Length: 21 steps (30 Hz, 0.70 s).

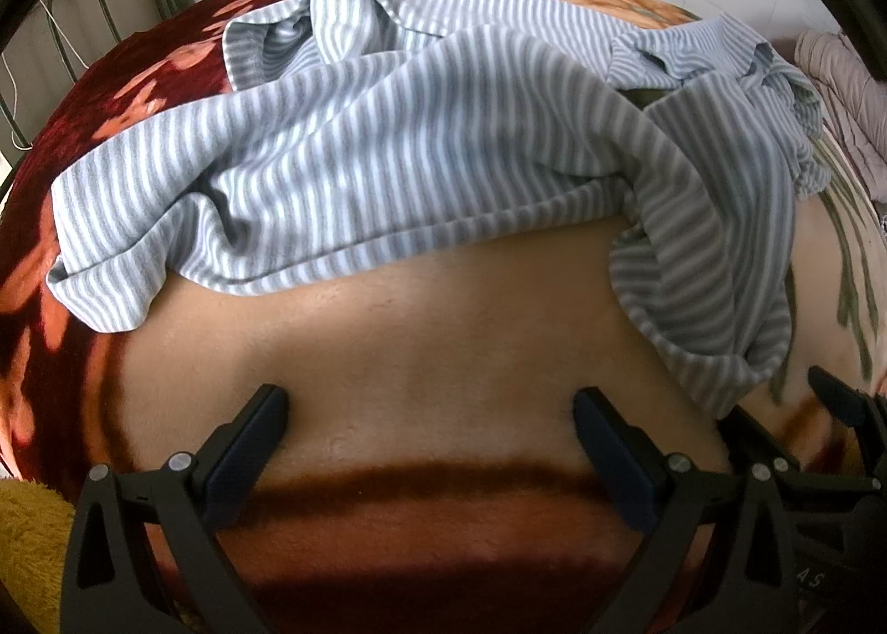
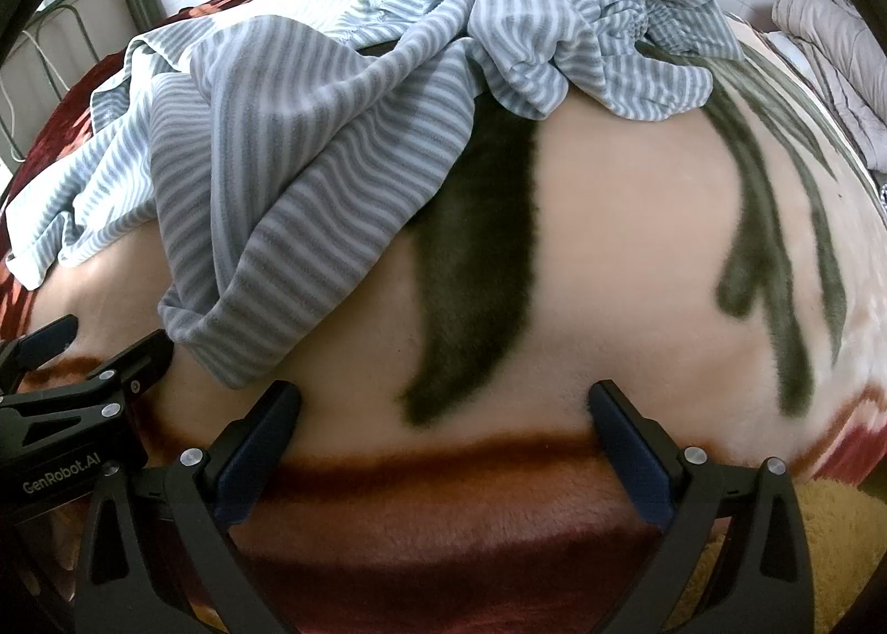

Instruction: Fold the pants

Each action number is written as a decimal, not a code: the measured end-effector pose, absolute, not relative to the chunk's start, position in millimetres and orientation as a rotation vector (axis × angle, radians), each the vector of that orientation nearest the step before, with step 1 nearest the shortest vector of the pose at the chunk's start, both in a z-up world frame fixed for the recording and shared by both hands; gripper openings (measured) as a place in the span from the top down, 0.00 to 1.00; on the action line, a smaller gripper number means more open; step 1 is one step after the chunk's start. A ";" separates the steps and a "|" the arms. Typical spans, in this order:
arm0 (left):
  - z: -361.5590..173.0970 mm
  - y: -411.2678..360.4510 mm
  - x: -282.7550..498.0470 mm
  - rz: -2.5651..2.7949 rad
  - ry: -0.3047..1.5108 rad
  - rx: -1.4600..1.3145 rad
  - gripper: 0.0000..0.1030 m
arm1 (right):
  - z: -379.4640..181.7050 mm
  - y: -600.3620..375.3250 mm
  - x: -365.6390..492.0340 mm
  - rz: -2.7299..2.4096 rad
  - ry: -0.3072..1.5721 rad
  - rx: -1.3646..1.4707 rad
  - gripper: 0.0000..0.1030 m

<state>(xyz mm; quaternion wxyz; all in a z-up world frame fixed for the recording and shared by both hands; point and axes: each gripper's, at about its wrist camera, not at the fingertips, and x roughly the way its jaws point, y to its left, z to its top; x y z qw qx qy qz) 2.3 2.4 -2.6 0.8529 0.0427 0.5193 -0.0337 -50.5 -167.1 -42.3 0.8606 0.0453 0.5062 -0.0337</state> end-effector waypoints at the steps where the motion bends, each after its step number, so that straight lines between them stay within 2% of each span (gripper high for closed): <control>1: -2.6 2.3 2.4 -0.071 1.093 0.090 0.00 | -42.3 -167.1 -51.1 -0.071 1.062 0.095 0.00; 18: 0.5 4.6 -1.6 -0.104 1.080 0.089 0.00 | -34.9 -167.4 -47.1 -0.063 1.057 0.090 0.00; 21: 5.6 6.3 -1.3 -0.124 1.090 0.095 0.01 | -22.9 -170.1 -46.7 -0.043 1.055 0.091 0.10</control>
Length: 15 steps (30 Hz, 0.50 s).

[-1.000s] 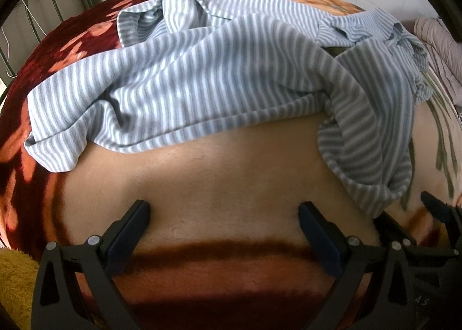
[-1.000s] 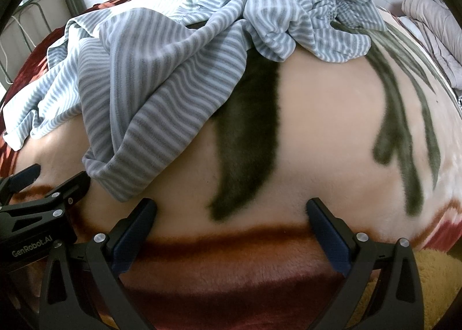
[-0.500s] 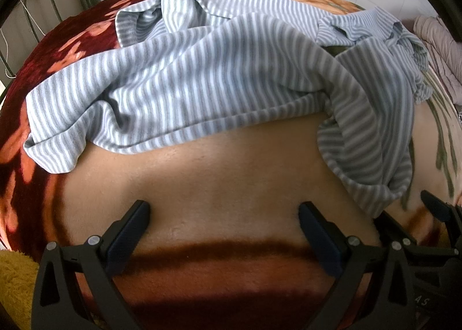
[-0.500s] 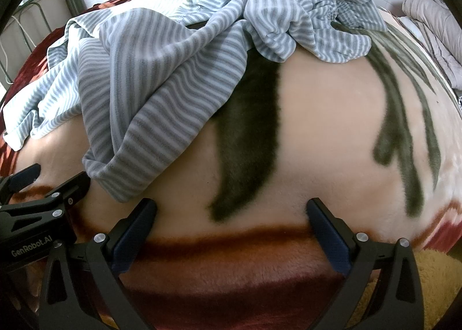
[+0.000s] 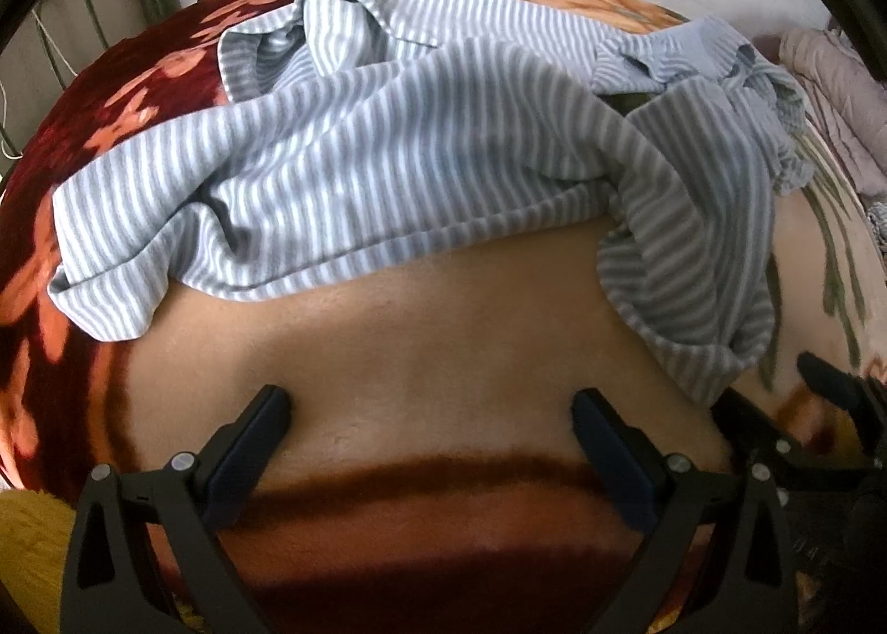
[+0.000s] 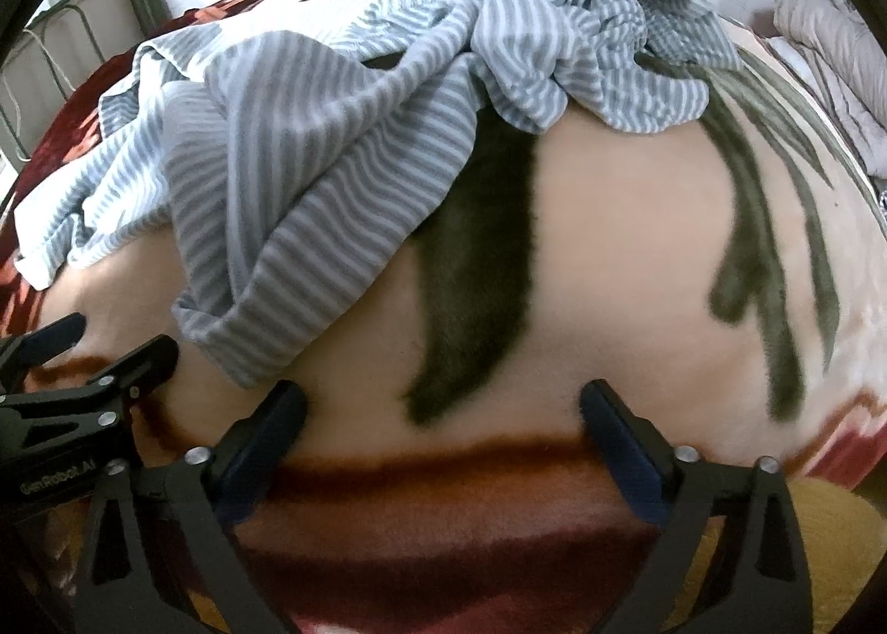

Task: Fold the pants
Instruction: 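Grasp the pants waistband with the right gripper while the left gripper approaches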

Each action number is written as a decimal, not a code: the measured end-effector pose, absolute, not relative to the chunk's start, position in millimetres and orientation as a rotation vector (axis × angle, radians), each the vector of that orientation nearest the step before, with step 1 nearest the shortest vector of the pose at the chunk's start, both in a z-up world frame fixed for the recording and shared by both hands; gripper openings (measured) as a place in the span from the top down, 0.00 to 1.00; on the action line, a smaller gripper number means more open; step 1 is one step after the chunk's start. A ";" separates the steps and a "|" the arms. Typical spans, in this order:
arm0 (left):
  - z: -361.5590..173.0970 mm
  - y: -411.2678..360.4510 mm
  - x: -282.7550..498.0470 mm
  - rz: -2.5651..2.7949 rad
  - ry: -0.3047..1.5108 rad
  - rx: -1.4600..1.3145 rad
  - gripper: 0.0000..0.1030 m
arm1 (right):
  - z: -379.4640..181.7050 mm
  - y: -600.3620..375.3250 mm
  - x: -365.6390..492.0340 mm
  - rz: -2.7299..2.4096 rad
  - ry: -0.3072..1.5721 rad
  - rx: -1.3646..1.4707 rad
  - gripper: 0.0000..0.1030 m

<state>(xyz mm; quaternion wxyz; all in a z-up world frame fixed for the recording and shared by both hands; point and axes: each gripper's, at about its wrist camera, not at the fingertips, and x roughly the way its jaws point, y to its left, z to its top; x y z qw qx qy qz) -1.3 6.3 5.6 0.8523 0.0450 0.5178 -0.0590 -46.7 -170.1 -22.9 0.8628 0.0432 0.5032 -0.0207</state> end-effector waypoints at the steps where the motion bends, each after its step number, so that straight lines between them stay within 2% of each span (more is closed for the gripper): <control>1: 8.2 7.1 -0.3 -0.132 1.097 0.093 0.01 | -17.9 -171.7 -45.5 -0.029 1.055 0.096 0.14; 4: 21.1 12.4 1.5 -0.147 1.086 0.070 0.04 | -1.2 -179.1 -38.6 -0.005 1.046 0.102 0.19; 15: 77.4 34.9 20.4 -0.110 0.965 0.060 0.04 | 57.3 -216.4 -15.7 -0.058 0.904 0.047 0.19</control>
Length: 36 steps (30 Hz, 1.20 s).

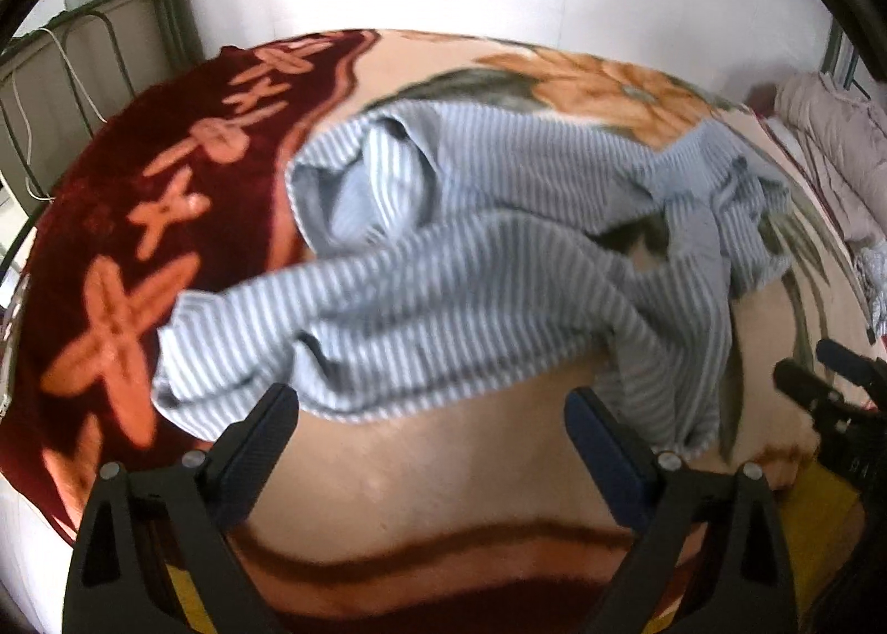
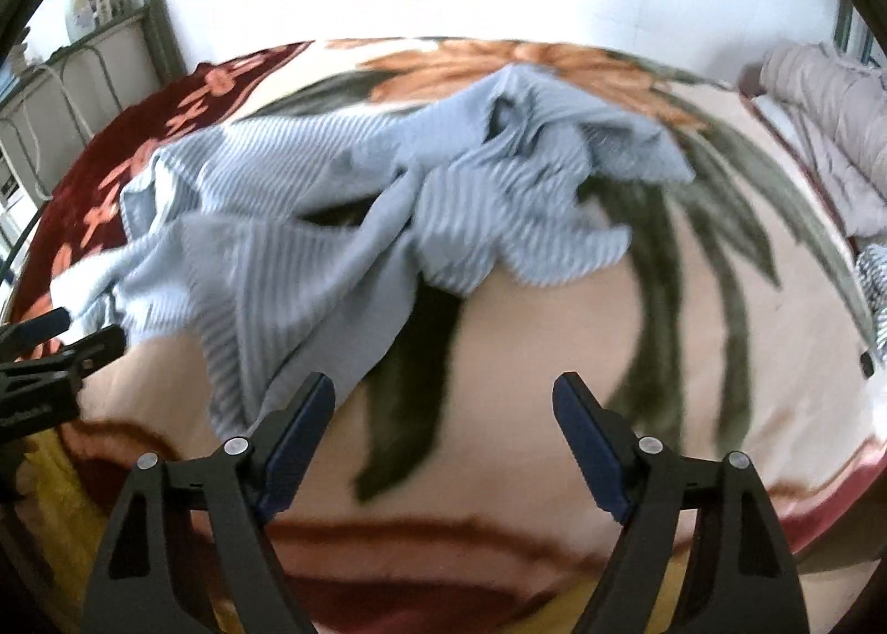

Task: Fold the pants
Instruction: 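Grasp the pants waistband with the right gripper while the left gripper approaches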

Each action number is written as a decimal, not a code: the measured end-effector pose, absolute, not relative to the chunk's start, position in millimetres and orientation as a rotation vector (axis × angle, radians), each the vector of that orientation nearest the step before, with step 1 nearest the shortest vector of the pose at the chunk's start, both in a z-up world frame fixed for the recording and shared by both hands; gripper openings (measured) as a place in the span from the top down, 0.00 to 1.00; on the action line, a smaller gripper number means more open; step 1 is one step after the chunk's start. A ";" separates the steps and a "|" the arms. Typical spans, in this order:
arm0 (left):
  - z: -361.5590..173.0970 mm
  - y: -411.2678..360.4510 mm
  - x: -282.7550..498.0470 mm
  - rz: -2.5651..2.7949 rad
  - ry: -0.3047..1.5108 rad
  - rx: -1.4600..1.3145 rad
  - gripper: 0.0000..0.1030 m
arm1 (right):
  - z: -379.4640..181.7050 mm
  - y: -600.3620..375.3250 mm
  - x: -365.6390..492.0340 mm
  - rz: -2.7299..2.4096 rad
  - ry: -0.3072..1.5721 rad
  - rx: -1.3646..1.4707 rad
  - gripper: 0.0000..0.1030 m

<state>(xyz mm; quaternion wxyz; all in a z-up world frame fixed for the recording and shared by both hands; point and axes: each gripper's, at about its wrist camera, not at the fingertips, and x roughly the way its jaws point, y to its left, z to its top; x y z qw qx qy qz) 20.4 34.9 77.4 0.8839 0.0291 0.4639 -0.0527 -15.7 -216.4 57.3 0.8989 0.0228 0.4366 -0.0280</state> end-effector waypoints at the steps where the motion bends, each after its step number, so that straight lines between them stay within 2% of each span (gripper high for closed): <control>1: 80.4 37.0 23.1 -0.106 0.961 0.054 0.04 | 59.2 -220.6 -12.7 -0.066 0.898 0.044 0.19; 13: 85.0 57.1 69.7 -0.027 0.948 0.056 0.04 | 63.1 -271.7 36.4 -0.142 0.877 0.081 0.19; 21: 83.7 83.7 102.3 0.059 0.931 0.030 0.04 | 43.1 -285.4 78.4 -0.120 0.923 0.120 0.19; 27: 67.1 97.7 121.0 0.106 0.984 0.004 0.04 | 22.1 -285.7 106.5 -0.108 0.968 0.149 0.20; 29: 62.0 99.9 123.6 0.097 0.998 -0.029 0.04 | 16.0 -284.7 112.2 -0.083 0.986 0.170 0.29; 30: 59.8 100.7 124.3 0.097 1.003 -0.043 0.04 | 15.0 -283.5 113.2 -0.078 0.991 0.170 0.36; 32: 56.2 101.8 124.9 0.097 1.014 -0.059 0.04 | 17.7 -279.1 112.0 -0.063 0.985 0.136 0.62; 33: 55.0 102.1 124.3 0.103 1.020 -0.063 0.04 | 19.1 -276.6 110.5 -0.057 0.988 0.112 0.80; 36: 55.8 101.4 122.7 0.102 1.021 -0.072 0.04 | 27.5 -272.2 102.2 -0.057 0.976 0.060 0.83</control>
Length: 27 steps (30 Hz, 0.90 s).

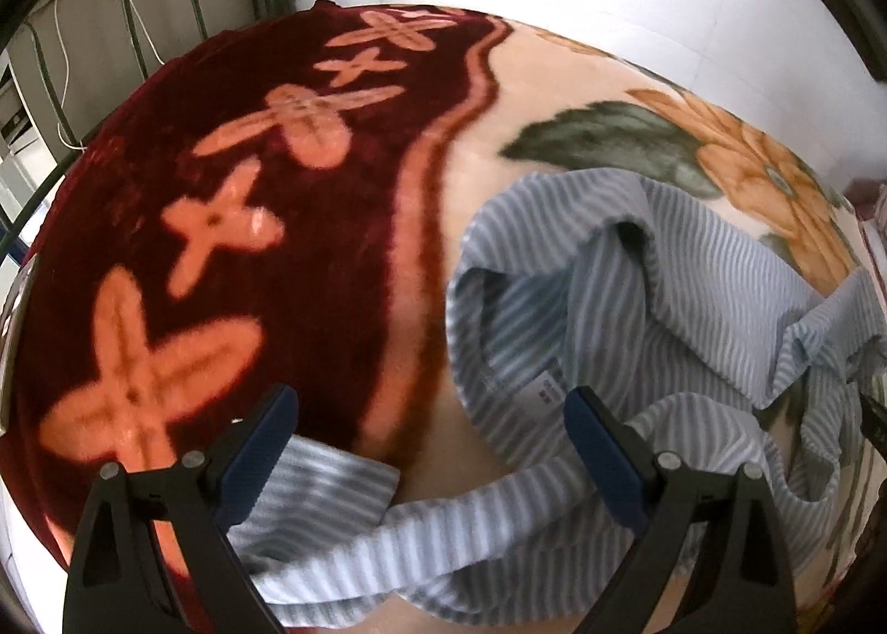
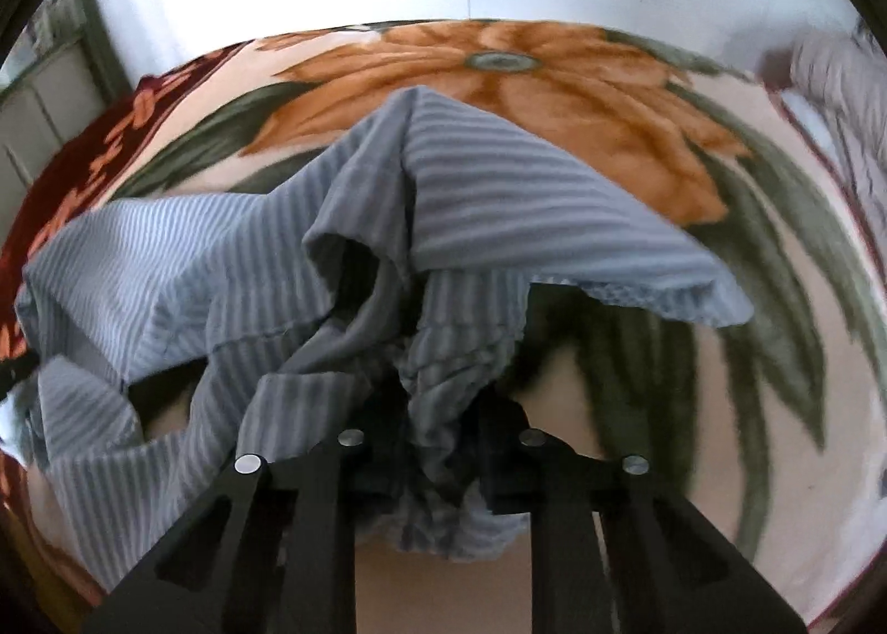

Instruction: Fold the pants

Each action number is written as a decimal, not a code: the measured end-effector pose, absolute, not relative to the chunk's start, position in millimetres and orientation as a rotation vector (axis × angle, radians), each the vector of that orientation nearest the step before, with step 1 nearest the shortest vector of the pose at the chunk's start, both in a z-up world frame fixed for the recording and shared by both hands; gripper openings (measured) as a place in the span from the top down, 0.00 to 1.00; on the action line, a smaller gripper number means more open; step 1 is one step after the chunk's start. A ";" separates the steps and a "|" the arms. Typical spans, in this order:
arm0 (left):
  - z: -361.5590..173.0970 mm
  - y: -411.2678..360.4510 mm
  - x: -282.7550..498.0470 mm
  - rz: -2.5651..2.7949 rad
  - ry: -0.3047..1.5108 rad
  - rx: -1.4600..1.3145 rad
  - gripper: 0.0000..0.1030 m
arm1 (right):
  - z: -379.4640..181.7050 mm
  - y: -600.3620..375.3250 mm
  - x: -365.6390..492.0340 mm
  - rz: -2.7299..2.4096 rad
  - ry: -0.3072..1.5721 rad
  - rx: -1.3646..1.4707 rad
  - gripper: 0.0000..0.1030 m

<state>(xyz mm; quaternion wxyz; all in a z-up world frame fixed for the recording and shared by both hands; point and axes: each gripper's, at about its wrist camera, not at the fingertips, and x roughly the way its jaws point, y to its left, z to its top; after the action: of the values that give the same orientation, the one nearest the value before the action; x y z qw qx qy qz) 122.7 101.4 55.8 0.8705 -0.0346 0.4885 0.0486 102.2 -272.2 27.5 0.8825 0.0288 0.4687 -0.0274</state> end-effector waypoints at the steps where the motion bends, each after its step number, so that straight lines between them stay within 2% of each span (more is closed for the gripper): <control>1: 56.8 100.9 121.7 0.100 1.018 -0.069 0.04 | 31.0 -272.4 98.8 -0.055 0.971 0.055 0.83; 14: 60.3 97.8 112.3 0.101 1.006 -0.030 0.04 | 70.9 -330.8 42.7 -0.170 0.945 0.083 0.84; 27: 65.5 112.0 108.0 0.148 1.003 -0.054 0.04 | 60.0 -437.4 -12.7 -0.442 1.012 0.171 0.84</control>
<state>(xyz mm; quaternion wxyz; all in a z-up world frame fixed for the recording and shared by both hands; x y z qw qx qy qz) 108.0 112.0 65.5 0.8738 -0.0259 0.4804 0.0707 -12.7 -437.4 60.0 0.8478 0.0812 0.4803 -0.2095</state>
